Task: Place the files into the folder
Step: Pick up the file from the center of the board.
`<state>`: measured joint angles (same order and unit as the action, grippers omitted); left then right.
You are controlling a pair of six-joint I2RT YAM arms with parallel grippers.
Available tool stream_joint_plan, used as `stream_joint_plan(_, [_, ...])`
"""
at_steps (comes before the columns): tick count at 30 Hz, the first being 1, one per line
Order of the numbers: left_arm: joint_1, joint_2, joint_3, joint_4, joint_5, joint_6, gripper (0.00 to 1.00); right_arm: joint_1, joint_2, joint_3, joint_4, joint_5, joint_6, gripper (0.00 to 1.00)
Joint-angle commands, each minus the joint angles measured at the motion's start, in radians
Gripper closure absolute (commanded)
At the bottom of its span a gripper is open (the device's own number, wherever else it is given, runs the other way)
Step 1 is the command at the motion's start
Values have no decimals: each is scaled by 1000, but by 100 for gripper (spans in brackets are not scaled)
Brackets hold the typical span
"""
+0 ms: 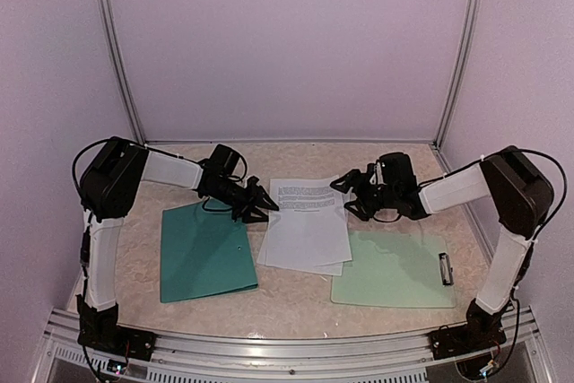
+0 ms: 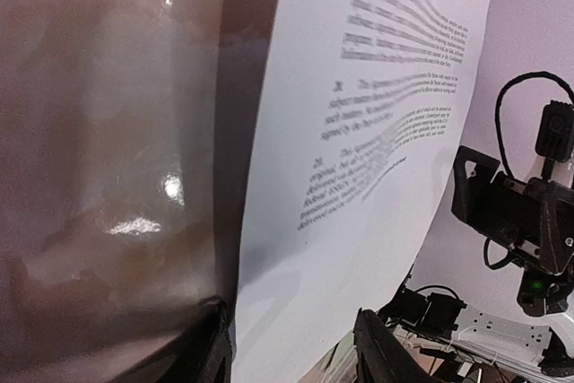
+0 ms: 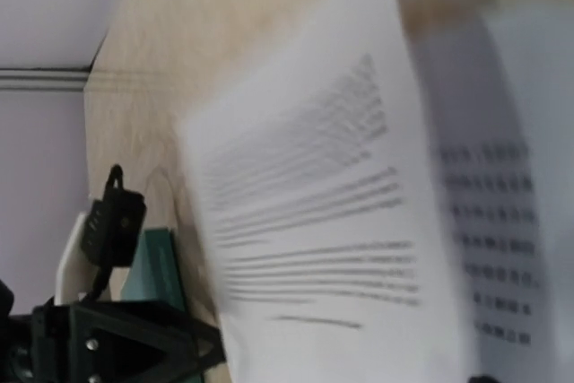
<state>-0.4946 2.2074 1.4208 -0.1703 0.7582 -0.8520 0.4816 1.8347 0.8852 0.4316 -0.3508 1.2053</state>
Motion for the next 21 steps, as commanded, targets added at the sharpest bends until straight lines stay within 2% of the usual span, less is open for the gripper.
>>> stream_joint_plan(1, [-6, 10, 10, -115, -91, 39, 55, 3, -92, 55, -241, 118, -164, 15])
stream_joint_plan(6, [-6, 18, 38, -151, -108, 65, 54, -2, -110, 40, -298, 156, -200, 15])
stream_joint_plan(9, [-4, 17, 50, -169, -119, 73, 51, -7, -101, 7, -285, 155, -194, 15])
stream_joint_plan(21, [14, -9, 81, -207, -161, 95, 50, -13, 4, -41, -186, 68, -141, 16])
